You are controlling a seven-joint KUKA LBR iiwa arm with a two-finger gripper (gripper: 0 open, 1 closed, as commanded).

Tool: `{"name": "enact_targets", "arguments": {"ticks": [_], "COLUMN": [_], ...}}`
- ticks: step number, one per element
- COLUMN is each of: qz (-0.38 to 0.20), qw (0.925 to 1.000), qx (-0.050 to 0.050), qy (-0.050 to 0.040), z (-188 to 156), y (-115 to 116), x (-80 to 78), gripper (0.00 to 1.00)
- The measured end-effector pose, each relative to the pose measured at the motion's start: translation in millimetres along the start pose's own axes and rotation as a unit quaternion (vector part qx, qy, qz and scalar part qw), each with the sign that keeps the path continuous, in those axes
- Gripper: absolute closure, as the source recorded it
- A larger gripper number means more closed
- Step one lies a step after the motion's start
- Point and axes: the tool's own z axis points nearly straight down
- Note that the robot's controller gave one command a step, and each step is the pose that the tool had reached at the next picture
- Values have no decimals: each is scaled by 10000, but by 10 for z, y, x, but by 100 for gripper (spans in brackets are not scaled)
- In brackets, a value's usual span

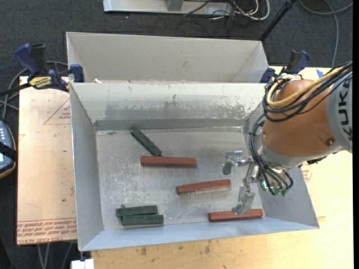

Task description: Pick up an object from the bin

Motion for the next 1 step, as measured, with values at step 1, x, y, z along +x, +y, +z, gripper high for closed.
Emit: {"name": "enact_targets", "arguments": {"ticks": [1], "qz": [105], "qw": [9999], "qx": [-5], "qy": [-19], "z": [1250], "y": [152], "x": [-599], "gripper": [0]}}
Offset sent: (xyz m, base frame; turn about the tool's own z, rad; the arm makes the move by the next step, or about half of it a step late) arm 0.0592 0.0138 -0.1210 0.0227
